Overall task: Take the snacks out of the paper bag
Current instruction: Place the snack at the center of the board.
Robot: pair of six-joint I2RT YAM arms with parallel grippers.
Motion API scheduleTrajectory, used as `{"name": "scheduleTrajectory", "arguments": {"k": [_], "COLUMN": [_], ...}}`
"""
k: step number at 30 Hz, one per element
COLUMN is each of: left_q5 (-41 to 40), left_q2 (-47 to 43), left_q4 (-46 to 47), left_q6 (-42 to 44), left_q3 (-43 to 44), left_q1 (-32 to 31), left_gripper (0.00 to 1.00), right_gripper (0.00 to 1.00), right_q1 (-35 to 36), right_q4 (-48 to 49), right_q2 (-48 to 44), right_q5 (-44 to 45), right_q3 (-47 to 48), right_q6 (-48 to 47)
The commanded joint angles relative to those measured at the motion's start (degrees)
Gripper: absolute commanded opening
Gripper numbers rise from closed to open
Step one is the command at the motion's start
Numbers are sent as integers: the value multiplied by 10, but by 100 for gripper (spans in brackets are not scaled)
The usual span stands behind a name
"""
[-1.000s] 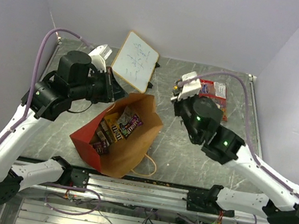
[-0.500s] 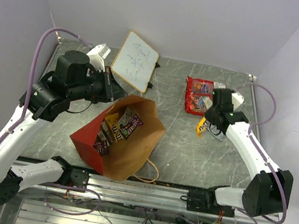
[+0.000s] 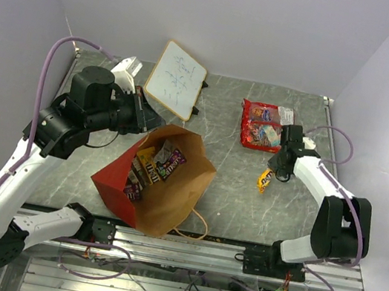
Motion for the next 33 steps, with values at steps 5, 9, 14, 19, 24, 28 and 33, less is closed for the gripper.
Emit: {"name": "scheduleTrajectory", "arguments": {"k": [5, 9, 14, 19, 24, 28, 33], "left_q5": [0, -6, -9, -32, -55, -67, -58], "left_q2": [4, 11, 21, 43, 71, 105, 133], "left_q4": [9, -1, -5, -36, -49, -68, -67], "left_q6": [9, 23, 35, 69, 111, 147, 173], "left_q3": [26, 43, 56, 92, 139, 193, 219], "left_q1": [-3, -3, -4, -3, -3, -3, -3], "left_gripper": [7, 7, 7, 7, 7, 7, 7], "right_gripper": [15, 38, 57, 58, 58, 59, 59], "right_q1": [-7, -6, -6, -5, 24, 70, 168], "right_q4": [46, 46, 41, -4, 5, -10, -40], "right_q2": [35, 24, -28, -68, -131, -149, -140], "right_q5": [7, -14, -48, -136, -194, -206, -174], "right_q3": [-5, 4, 24, 84, 110, 154, 233], "right_q6": [-53, -86, -139, -190, -196, -180, -187]}}
